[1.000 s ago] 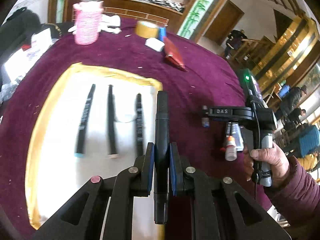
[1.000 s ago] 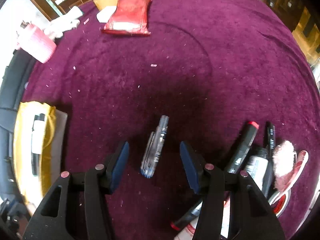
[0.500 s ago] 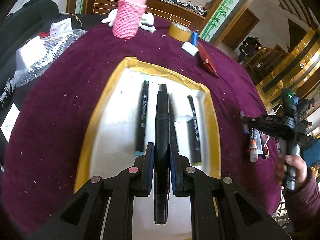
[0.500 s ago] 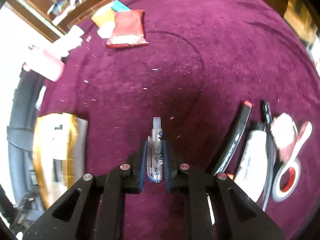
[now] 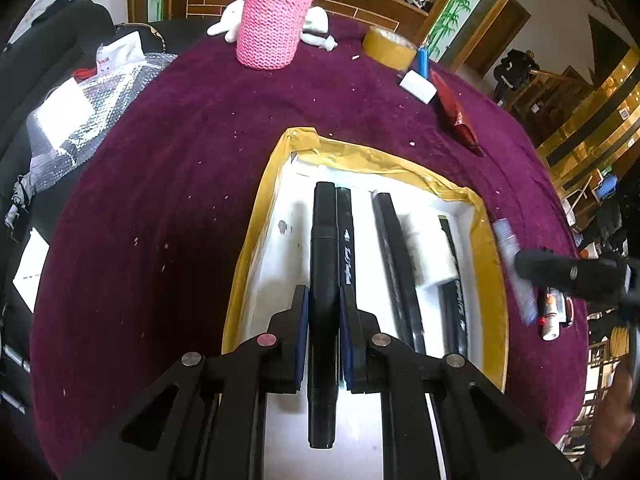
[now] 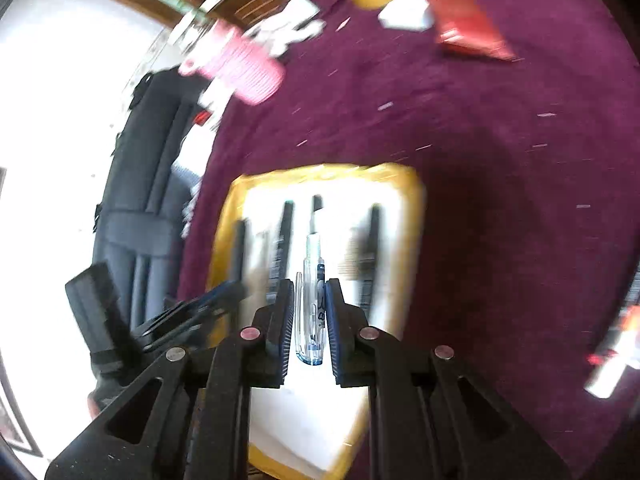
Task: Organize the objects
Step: 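Release the marker in the tray with the left gripper while the right gripper places the clear pen, then move both grippers back from the tray to the remaining pile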
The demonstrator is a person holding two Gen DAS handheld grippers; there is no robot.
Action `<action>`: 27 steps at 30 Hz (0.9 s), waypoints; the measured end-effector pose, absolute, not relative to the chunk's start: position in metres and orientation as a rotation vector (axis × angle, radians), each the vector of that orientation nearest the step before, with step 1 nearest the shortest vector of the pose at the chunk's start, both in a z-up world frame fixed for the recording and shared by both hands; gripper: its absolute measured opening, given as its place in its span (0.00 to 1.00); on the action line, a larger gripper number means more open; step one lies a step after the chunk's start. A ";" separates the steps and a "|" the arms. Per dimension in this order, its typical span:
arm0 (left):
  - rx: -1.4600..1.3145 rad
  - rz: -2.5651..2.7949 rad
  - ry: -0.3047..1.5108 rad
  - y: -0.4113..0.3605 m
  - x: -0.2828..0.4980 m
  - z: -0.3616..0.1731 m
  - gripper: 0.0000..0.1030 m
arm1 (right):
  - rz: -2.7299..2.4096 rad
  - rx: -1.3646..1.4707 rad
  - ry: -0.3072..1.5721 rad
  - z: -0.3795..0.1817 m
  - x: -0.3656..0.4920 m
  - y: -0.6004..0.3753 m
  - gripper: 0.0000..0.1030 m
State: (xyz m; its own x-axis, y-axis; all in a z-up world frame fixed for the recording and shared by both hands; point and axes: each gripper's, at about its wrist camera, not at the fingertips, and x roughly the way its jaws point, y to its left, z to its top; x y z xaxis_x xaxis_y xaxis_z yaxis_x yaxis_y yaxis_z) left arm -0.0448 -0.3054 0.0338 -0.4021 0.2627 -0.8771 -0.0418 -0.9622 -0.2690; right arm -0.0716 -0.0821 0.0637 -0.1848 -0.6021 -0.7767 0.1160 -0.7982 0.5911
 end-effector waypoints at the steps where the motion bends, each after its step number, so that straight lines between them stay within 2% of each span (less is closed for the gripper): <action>1: -1.610 2.469 -0.288 -0.305 -0.049 0.031 0.11 | -2.011 1.622 -0.554 0.061 -0.073 -0.094 0.13; 8: -1.622 2.491 -0.246 -0.306 -0.059 0.023 0.11 | -1.965 1.699 -0.466 0.031 -0.080 -0.152 0.13; 11: -1.609 2.488 -0.281 -0.310 -0.060 0.024 0.11 | -1.978 1.723 -0.428 0.023 -0.080 -0.162 0.13; 17: -1.561 2.459 -0.371 -0.321 -0.055 0.034 0.24 | -2.027 1.738 -0.386 0.018 -0.085 -0.167 0.13; 21: -1.511 2.478 -0.401 -0.324 -0.045 0.050 0.47 | -2.047 1.751 -0.370 0.017 -0.091 -0.161 0.14; 27: -1.446 2.523 -0.457 -0.336 -0.030 0.075 0.52 | -2.080 1.769 -0.336 0.020 -0.092 -0.155 0.14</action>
